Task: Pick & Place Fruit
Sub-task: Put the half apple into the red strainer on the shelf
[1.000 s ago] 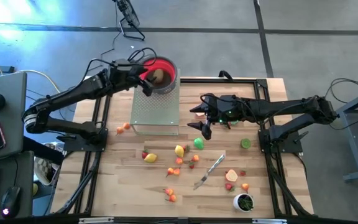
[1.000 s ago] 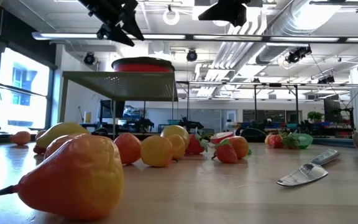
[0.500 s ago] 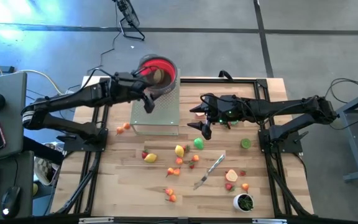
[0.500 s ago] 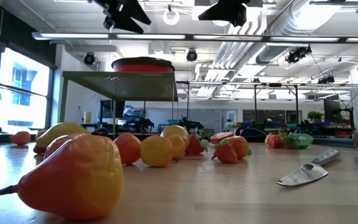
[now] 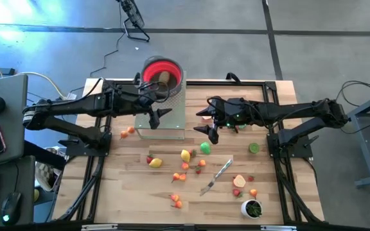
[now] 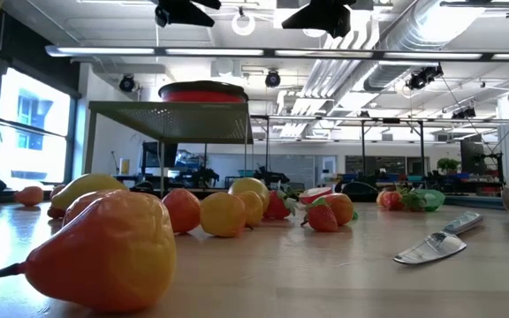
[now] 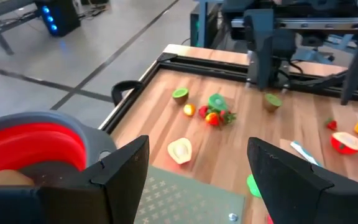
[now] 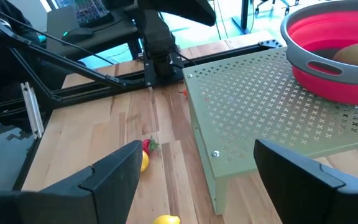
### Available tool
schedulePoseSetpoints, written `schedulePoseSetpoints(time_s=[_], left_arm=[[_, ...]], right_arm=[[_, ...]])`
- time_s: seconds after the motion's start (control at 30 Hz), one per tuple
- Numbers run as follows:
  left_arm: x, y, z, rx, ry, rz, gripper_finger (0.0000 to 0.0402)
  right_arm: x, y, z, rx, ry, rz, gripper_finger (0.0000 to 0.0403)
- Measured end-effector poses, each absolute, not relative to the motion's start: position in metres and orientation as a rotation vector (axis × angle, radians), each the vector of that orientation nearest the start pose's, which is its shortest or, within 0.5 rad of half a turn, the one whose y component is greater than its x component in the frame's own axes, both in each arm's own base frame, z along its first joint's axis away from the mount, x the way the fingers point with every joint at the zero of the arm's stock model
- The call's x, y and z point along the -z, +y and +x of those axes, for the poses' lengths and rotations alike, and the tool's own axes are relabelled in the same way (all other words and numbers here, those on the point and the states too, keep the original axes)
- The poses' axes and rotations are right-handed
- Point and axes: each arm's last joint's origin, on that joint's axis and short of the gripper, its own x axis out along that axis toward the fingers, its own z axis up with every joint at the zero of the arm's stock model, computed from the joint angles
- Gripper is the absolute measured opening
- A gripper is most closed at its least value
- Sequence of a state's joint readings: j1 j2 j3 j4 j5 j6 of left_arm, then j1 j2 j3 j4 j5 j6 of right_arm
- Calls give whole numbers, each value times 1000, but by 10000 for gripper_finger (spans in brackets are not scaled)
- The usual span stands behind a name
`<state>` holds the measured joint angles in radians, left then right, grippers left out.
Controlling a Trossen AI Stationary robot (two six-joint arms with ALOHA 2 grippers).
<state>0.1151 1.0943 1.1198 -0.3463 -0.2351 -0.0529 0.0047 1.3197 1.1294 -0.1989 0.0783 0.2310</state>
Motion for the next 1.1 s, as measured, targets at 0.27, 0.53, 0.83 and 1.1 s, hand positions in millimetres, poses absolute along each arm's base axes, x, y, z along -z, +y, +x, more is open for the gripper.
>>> schedulePoseSetpoints(time_s=[0.27,0.53,0.83,1.1], left_arm=[[-374,32,231,-351,313,-33,267],[-373,32,231,-352,326,-34,267],[-372,32,230,-353,339,-34,267],[-371,32,230,-353,343,-33,267]], right_arm=[[-335,-1,296,113,380,213,301],[-335,-1,296,114,380,213,301],[-335,-1,296,115,380,212,301],[-334,-1,295,114,390,174,301]])
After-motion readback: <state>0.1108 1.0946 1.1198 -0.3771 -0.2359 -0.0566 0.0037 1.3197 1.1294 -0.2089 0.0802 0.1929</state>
